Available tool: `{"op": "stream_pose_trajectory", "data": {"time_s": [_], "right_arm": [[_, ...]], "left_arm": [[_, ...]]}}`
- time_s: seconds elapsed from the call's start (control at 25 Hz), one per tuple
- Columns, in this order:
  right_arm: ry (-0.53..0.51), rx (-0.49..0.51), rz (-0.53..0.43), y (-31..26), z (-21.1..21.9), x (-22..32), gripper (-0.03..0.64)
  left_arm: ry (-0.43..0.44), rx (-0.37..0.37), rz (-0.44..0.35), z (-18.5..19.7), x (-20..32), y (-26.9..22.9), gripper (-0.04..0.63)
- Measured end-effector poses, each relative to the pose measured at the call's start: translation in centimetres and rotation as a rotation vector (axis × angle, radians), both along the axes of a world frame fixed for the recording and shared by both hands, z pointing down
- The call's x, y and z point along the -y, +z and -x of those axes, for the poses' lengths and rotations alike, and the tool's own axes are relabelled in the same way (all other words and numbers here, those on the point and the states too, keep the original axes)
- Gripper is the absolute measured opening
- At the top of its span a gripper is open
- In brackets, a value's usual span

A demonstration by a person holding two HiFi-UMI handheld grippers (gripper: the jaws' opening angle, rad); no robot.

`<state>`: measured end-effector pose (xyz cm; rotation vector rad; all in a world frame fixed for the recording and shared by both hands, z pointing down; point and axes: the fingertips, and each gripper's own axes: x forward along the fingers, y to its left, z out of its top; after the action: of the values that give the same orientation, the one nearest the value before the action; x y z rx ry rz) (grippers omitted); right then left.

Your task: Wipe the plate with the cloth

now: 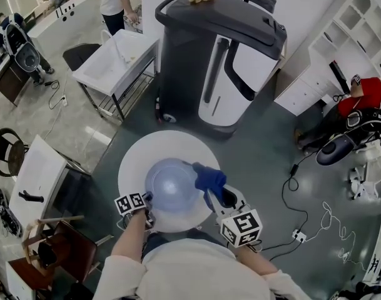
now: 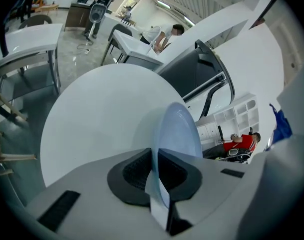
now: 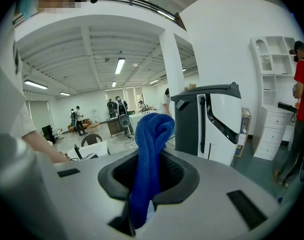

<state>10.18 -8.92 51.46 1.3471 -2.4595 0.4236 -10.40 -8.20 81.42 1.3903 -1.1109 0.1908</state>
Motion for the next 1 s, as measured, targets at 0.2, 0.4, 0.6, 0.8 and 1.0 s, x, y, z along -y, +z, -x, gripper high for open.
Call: {"op": "stream_pose_trajectory", "data": {"time_s": [0.2, 0.4, 0.6, 0.8, 1.0], "right_arm": [[-0.012, 0.013, -0.008, 0.0, 0.6, 0.5, 0.084], [-0.031, 0.027, -0.034, -0.8, 1.3, 1.5, 0.084], [-0.057, 0.041, -0.082, -2.3, 2.4, 2.7, 0.084], [-0.083, 0.058, -0.118, -3.5, 3.5, 3.2, 0.084], [-0.101, 0.065, -0.142, -4.3, 4.2, 3.0, 0.084]], "left_arm": [[0.016, -0.007, -0.087, 0.2, 1.3, -3.5, 0.046], [-0.022, -0.036, -0.184, 0.6, 2.7, -8.0, 0.046], [-0.031, -0.028, -0.267, 1.3, 3.0, -12.2, 0.046], [-0.054, -0.038, -0.337, 1.8, 2.5, -16.5, 0.046], [-0.028, 0.003, -0.429, 1.9, 1.8, -21.0, 0.046]]}}
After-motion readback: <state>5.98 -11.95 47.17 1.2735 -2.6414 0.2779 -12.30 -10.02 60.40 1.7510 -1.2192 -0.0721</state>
